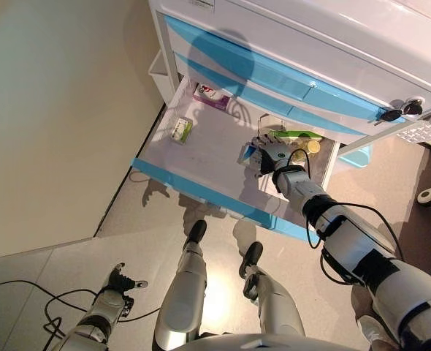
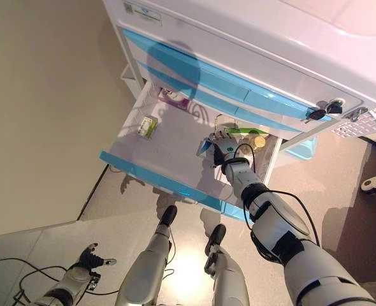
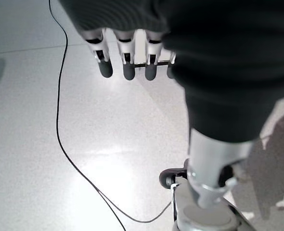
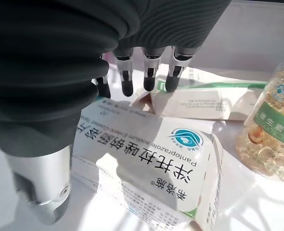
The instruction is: Open the drawer and pick up the medicine
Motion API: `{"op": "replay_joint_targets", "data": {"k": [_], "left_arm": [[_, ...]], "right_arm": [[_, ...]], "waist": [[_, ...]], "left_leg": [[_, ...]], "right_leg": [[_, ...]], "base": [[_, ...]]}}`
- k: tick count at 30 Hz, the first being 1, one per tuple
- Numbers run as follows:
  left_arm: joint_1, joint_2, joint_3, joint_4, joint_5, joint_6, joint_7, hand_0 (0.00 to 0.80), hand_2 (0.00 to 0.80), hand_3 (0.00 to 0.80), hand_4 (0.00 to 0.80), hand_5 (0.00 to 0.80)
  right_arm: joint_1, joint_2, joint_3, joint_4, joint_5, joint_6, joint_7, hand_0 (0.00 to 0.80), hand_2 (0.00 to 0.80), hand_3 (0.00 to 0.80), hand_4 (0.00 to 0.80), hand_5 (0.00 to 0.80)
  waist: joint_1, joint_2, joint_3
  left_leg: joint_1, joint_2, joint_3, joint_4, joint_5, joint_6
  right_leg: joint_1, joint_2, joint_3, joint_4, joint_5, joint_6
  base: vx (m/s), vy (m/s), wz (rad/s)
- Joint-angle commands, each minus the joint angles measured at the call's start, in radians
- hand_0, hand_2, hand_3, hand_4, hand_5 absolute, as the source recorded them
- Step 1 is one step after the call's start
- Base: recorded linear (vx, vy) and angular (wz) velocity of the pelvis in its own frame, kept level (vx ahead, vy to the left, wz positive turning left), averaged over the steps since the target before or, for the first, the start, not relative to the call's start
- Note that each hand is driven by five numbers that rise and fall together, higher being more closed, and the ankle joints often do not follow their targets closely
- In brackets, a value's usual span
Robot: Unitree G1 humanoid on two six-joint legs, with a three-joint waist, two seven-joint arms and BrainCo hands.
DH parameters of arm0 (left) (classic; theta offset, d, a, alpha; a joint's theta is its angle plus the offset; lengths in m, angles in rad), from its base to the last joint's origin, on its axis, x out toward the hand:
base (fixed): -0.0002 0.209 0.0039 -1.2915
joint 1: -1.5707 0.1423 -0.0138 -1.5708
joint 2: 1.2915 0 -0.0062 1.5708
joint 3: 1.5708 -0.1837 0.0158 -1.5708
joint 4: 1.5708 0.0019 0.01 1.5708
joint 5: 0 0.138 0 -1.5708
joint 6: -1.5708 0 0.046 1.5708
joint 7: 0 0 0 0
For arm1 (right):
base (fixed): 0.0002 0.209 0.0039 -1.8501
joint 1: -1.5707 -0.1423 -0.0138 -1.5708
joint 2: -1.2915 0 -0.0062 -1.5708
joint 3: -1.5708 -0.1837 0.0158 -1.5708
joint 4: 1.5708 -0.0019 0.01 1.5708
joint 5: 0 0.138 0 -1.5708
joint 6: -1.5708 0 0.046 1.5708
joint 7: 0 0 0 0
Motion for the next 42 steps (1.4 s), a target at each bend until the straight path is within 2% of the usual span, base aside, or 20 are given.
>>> {"op": "replay_joint_targets", "data": {"k": [1, 20, 28, 37, 42], "left_arm": [[-0.013, -0.006, 0.001, 0.032, -0.040, -0.003, 0.008, 0.000, 0.000, 0.000, 0.000, 0.000], [-0.011, -0.018, 0.006, 0.039, -0.050, -0.004, 0.012, 0.000, 0.000, 0.000, 0.000, 0.000], [-0.007, -0.021, 0.012, 0.039, -0.053, -0.005, 0.016, 0.000, 0.000, 0.000, 0.000, 0.000], [-0.009, -0.022, 0.032, 0.032, -0.059, -0.010, 0.029, 0.000, 0.000, 0.000, 0.000, 0.000], [-0.008, -0.023, 0.056, 0.031, -0.062, -0.010, 0.036, 0.000, 0.000, 0.000, 0.000, 0.000]], "right_arm": [[0.045, -0.072, 0.006, 0.056, -0.005, 0.035, 0.030, 0.800, 0.800, 0.800, 0.800, 0.800], [0.061, -0.075, -0.003, 0.043, 0.006, 0.035, 0.022, 0.800, 0.800, 0.800, 0.800, 0.800], [0.062, -0.082, -0.028, 0.006, 0.061, 0.022, 0.009, 0.800, 0.800, 0.800, 0.800, 0.800], [0.087, -0.102, -0.062, -0.061, 0.151, 0.001, -0.003, 0.800, 0.800, 0.800, 0.800, 0.800], [0.155, -0.098, -0.088, -0.129, 0.211, -0.023, -0.011, 0.800, 0.800, 0.800, 0.800, 0.800]], "waist": [[0.004, 0.017, 0.057], [-0.005, 0.025, 0.056], [-0.015, 0.023, 0.049], [-0.034, 0.014, 0.016], [-0.060, -0.001, -0.035]], "left_leg": [[0.002, -0.063, 0.006, -0.016, -0.002, 0.064], [0.003, -0.063, 0.006, -0.023, 0.002, 0.065], [0.007, -0.062, 0.014, -0.024, -0.001, 0.066], [0.036, -0.056, 0.032, -0.026, -0.009, 0.069], [0.083, -0.045, 0.053, -0.052, -0.012, 0.066]], "right_leg": [[0.005, -0.003, 0.032, 0.042, -0.002, 0.040], [0.001, -0.004, 0.031, 0.046, -0.002, 0.039], [0.003, -0.003, 0.038, 0.045, -0.001, 0.040], [0.028, -0.004, 0.054, 0.029, 0.012, 0.043], [0.083, 0.001, 0.070, -0.017, 0.025, 0.048]], "base": [[0.000, 0.000, 0.00], [0.000, 0.000, 0.00], [0.000, 0.000, 0.00], [0.006, 0.010, -0.03], [0.026, 0.026, -0.14]]}}
